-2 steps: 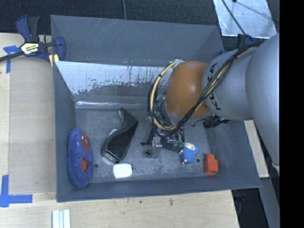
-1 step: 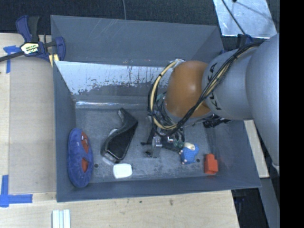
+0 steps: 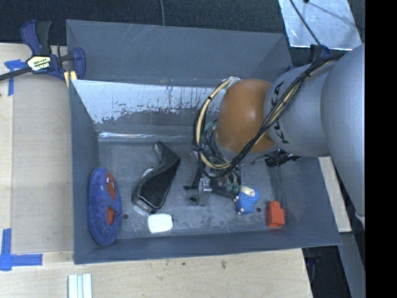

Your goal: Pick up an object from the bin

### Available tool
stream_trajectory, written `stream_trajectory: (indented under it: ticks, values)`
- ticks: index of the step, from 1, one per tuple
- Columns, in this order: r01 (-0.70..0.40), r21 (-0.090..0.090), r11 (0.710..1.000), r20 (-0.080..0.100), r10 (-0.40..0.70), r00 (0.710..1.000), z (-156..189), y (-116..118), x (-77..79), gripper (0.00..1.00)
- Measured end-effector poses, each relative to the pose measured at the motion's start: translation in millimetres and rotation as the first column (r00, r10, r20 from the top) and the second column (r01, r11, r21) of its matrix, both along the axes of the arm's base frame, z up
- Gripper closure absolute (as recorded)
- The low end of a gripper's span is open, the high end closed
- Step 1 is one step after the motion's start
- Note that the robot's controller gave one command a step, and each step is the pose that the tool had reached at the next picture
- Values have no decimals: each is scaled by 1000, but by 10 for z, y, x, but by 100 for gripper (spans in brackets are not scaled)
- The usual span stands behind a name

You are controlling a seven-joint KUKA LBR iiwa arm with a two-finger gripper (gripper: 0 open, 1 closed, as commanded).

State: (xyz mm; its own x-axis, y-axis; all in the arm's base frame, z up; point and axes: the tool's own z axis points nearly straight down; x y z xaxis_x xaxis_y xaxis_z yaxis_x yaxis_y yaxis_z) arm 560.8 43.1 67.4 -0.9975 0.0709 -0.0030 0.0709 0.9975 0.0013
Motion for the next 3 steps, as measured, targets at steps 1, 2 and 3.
stream_trajectory:
  ticks: [1, 2, 3]
  values:
    - [1, 0, 1000, 1, -1, 1000, 3, -2, 5, 0]
    - [1, 1, 1000, 4, -1, 1000, 14, -3, 17, 100]
    - [1, 0, 1000, 9, -1, 1000, 968, -8, 46, 100]
